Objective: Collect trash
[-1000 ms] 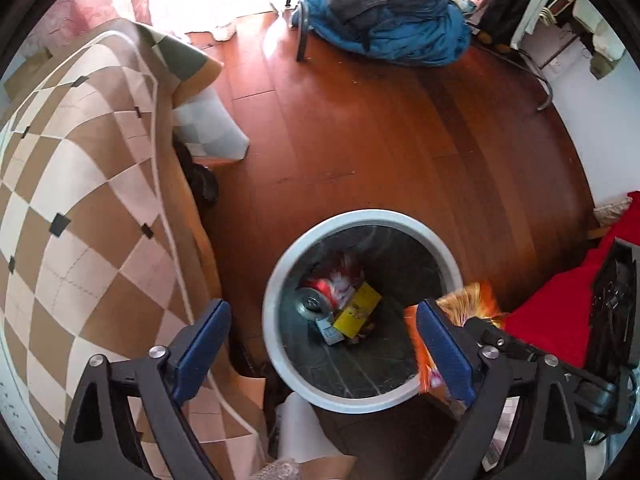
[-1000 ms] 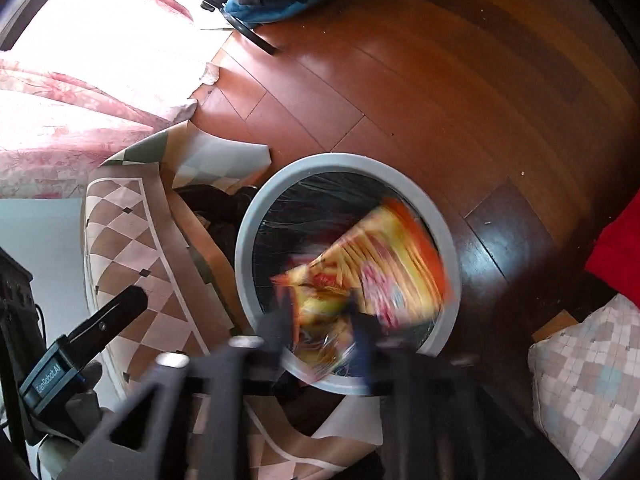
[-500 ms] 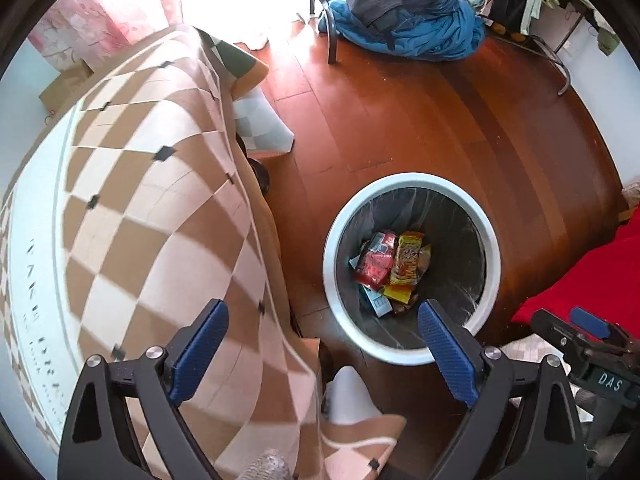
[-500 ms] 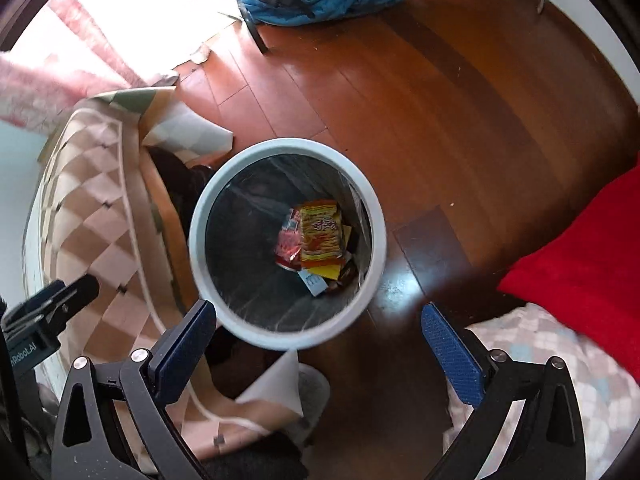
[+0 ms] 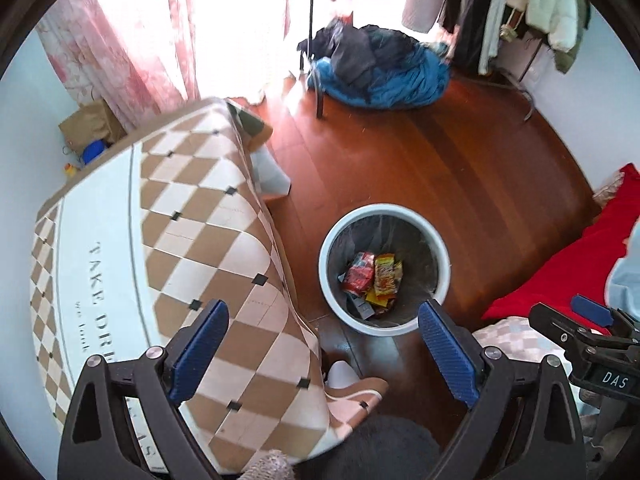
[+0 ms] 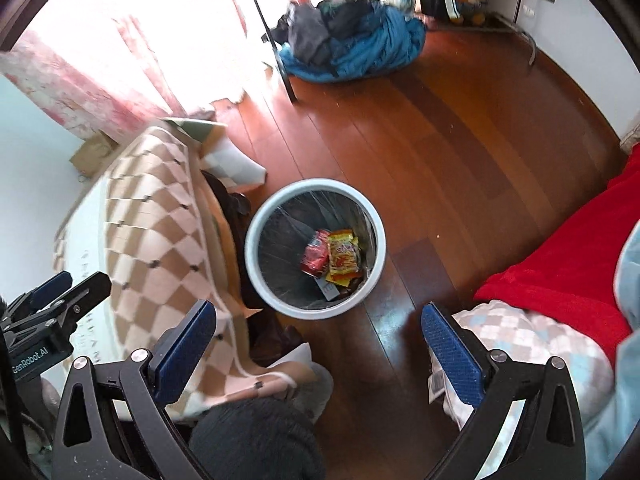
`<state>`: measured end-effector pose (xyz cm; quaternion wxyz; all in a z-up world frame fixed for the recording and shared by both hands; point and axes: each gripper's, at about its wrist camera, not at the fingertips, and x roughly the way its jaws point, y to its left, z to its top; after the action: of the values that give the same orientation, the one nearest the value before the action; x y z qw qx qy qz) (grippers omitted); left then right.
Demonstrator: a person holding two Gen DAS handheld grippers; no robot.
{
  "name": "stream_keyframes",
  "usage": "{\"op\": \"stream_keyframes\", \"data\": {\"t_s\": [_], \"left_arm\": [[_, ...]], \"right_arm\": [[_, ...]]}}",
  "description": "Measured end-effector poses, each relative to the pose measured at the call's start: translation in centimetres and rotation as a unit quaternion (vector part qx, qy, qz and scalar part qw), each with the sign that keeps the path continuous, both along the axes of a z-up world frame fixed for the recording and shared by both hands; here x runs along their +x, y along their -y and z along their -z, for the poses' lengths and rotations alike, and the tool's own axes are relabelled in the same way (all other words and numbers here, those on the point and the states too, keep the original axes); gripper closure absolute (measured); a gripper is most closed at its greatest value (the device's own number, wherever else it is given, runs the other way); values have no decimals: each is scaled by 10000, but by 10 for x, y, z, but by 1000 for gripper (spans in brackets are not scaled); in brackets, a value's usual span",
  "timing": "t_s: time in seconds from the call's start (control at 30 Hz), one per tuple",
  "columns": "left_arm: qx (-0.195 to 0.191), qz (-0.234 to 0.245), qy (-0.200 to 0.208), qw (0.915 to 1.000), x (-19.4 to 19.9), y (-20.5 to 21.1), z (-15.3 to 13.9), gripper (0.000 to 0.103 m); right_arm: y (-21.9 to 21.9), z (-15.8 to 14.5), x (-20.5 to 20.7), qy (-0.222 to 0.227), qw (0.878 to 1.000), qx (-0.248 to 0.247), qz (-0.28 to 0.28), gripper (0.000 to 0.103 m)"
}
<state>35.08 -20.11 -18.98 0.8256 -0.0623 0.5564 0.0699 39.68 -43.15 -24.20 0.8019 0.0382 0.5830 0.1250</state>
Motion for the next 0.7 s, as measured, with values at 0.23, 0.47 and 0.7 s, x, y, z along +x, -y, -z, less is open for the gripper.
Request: {"op": "stream_keyframes", "data": {"t_s": [0.23, 0.47, 0.7], "left_arm": [[-325, 218, 316, 9987, -40, 3, -60, 6], [-644, 352, 435, 9964, -70, 0, -105, 6], [-925, 547, 478, 9931, -90, -1, -136, 6]], "right_arm": [[5, -73, -46, 324, 9989, 322, -116, 0], [3, -131, -82, 438, 9959, 707, -363, 0], [-5, -168, -104, 410, 9924, 962, -650, 0]]}}
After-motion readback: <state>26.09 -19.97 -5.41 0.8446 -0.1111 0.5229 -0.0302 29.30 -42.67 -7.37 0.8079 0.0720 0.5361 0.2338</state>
